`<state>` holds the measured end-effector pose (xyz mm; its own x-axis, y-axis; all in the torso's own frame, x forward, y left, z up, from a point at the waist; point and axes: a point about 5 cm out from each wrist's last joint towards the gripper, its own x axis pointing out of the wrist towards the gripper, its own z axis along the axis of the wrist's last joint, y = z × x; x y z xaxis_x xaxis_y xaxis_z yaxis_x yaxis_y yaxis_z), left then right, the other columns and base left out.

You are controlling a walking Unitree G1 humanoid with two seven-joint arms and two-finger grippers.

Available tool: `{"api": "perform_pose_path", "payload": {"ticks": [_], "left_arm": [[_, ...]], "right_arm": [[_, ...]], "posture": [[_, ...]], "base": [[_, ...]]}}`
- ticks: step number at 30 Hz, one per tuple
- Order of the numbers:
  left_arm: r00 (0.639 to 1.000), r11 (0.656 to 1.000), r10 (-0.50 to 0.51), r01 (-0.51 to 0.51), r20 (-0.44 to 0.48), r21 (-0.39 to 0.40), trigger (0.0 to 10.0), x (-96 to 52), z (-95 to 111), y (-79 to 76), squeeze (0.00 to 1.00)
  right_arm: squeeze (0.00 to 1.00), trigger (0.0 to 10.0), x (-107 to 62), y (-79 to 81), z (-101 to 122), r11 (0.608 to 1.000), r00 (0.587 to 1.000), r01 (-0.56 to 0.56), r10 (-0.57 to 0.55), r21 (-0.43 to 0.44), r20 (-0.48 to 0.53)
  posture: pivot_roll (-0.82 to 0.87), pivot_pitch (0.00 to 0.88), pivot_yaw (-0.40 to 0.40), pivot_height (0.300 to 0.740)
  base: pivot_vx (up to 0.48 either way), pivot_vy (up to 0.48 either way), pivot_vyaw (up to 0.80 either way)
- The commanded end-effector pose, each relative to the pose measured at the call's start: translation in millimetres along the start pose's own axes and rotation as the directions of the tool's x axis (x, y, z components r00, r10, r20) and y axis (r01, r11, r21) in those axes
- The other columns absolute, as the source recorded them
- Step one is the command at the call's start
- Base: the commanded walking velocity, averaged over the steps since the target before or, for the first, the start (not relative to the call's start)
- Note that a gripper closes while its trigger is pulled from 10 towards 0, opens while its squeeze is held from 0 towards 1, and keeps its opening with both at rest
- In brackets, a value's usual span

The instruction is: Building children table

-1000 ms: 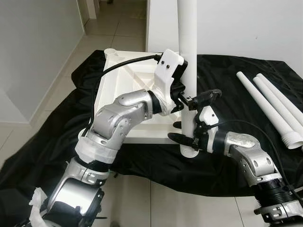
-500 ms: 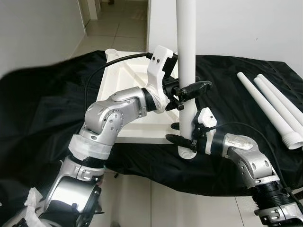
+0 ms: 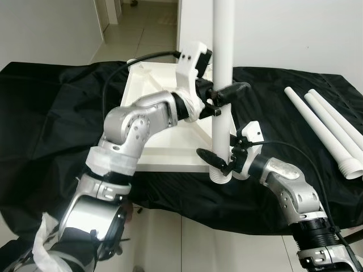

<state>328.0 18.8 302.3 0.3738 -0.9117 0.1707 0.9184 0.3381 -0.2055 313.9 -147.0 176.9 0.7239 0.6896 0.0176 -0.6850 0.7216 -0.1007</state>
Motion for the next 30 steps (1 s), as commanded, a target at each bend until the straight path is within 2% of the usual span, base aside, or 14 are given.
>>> {"api": "perform_pose_path", "payload": {"ticks": [1,2,5,7,9,10,12,16,20,22,26,29,30], "left_arm": [[0.999,0.999,-0.045,0.045,0.004,-0.012,10.0,8.4,5,-5.7,0.0],[0.999,0.999,-0.045,0.045,0.004,-0.012,10.0,8.4,5,-5.7,0.0],[1.0,0.998,0.007,-0.008,0.007,0.062,10.0,11.7,13,-0.2,0.0],[1.0,0.998,0.007,-0.008,0.007,0.062,10.0,11.7,13,-0.2,0.0],[0.996,0.986,0.091,-0.092,0.011,0.137,10.0,17.8,18,5.4,0.0],[0.996,0.986,0.091,-0.092,0.011,0.137,10.0,17.8,18,5.4,0.0],[0.984,0.965,0.177,-0.179,0.03,0.192,10.0,23.7,23,9.7,0.0],[0.979,0.959,0.201,-0.206,0.042,0.196,10.0,25.9,25,10.1,0.0],[0.967,0.944,0.244,-0.255,0.075,0.211,10.0,30.8,31,9.2,0.0],[0.954,0.928,0.28,-0.297,0.105,0.225,10.0,34.9,35,8.6,0.0],[0.948,0.919,0.294,-0.315,0.12,0.237,10.0,36.7,37,8.4,0.0],[0.941,0.912,0.309,-0.335,0.141,0.236,10.0,38.5,41,8.8,0.0],[0.941,0.912,0.309,-0.335,0.141,0.236,10.0,38.5,41,8.8,0.0]], "right_arm": [[0.0,10.0,2.0,-6.5,6,0.996,0.995,0.094,-0.093,-0.006,0.032],[0.0,10.0,2.0,-6.5,6,0.996,0.995,0.094,-0.093,-0.006,0.032],[0.0,10.0,7.3,-3.5,11,0.987,0.986,0.157,-0.156,-0.012,0.059],[0.0,10.0,7.3,-3.5,11,0.987,0.986,0.157,-0.156,-0.012,0.059],[0.0,10.0,13.8,-2.4,13,0.976,0.975,0.216,-0.214,-0.038,0.055],[0.0,10.0,13.8,-2.4,13,0.976,0.975,0.216,-0.214,-0.038,0.055],[0.0,10.0,21.3,-1.8,15,0.959,0.961,0.275,-0.273,-0.062,0.045],[0.0,10.0,24.6,-0.7,15,0.954,0.956,0.294,-0.292,-0.066,0.039],[0.0,10.0,34.1,2.7,16,0.929,0.932,0.362,-0.361,-0.074,0.037],[0.0,10.0,43.8,7.8,18,0.892,0.897,0.442,-0.441,-0.09,0.037],[0.0,10.0,48.4,11.0,18,0.87,0.874,0.486,-0.484,-0.083,0.038],[0.0,10.0,54.4,12.4,20,0.82,0.821,0.571,-0.568,-0.044,0.058],[0.0,10.0,54.4,12.4,20,0.82,0.821,0.571,-0.568,-0.044,0.058]], "posture": [[-0.01,0.0,0.011,0.74],[-0.01,0.0,0.011,0.74],[-0.01,0.0,0.01,0.74],[-0.01,0.0,0.01,0.74],[-0.01,0.002,0.011,0.74],[-0.01,0.002,0.011,0.74],[-0.02,0.012,0.02,0.74],[-0.02,0.012,0.02,0.74],[-0.02,0.021,0.025,0.74],[-0.01,0.027,0.024,0.74],[-0.01,0.027,0.024,0.74],[0.0,0.031,0.022,0.74],[0.0,0.031,0.022,0.74]], "base": [[0.0,0.0,0.0],[0.0,0.0,0.0],[0.0,0.0,0.0],[0.0,0.0,0.0],[0.0,0.0,0.0],[0.0,0.0,0.0],[0.0,0.0,0.0],[0.0,0.0,0.0],[0.0,0.0,0.0],[0.0,0.0,0.0],[0.0,0.0,0.0],[0.0,0.0,0.0],[0.0,0.0,0.0]]}}
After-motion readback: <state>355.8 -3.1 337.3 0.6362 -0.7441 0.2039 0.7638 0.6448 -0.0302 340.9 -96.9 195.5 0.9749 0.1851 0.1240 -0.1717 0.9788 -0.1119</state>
